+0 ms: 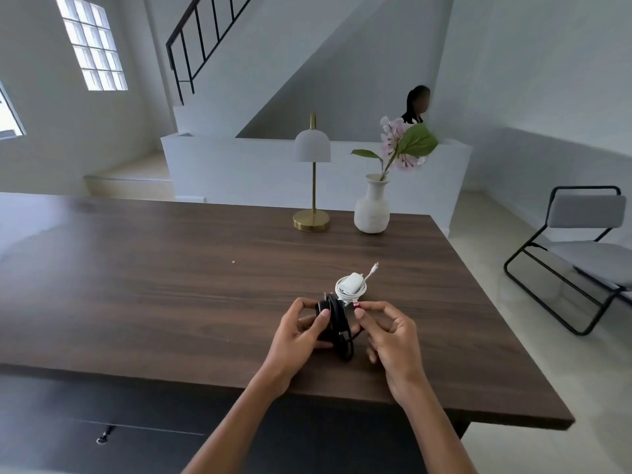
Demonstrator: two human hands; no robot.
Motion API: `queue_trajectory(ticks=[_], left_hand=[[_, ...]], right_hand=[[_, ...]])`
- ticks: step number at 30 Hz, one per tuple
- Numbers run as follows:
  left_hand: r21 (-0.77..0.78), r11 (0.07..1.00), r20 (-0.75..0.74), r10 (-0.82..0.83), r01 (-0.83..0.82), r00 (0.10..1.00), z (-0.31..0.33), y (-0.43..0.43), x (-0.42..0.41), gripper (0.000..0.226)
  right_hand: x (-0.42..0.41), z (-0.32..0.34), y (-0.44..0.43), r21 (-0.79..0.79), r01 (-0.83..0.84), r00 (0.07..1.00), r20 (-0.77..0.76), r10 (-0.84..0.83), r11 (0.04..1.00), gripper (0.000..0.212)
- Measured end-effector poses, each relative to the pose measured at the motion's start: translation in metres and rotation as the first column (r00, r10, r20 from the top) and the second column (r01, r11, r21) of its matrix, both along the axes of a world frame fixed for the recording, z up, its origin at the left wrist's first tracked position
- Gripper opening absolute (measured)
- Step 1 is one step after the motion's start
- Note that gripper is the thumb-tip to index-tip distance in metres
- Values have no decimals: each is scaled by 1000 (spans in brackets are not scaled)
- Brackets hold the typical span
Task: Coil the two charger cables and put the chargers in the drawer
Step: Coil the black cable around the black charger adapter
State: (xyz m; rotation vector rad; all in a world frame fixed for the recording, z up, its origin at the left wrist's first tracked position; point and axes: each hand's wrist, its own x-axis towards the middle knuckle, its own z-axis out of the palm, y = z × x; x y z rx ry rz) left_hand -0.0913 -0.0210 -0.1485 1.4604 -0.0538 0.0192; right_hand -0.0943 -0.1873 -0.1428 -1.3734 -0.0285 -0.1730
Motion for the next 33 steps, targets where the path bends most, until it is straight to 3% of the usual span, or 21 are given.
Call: queue_trajectory(ticks=[11, 20, 33], left_hand=[[4, 1000, -30, 3, -3, 1000, 6, 0, -3, 18], [98, 995, 35, 1, -4, 999, 9, -1, -6, 21], [72, 994, 24, -82, 80, 996, 6, 2, -4, 35]], right_hand=[[0, -5, 3, -182, 34, 999, 43, -27, 983, 10], [-2, -2, 9, -344, 72, 981, 193, -5, 936, 14], [-1, -1, 5, -189, -34, 996, 80, 50, 981, 25]])
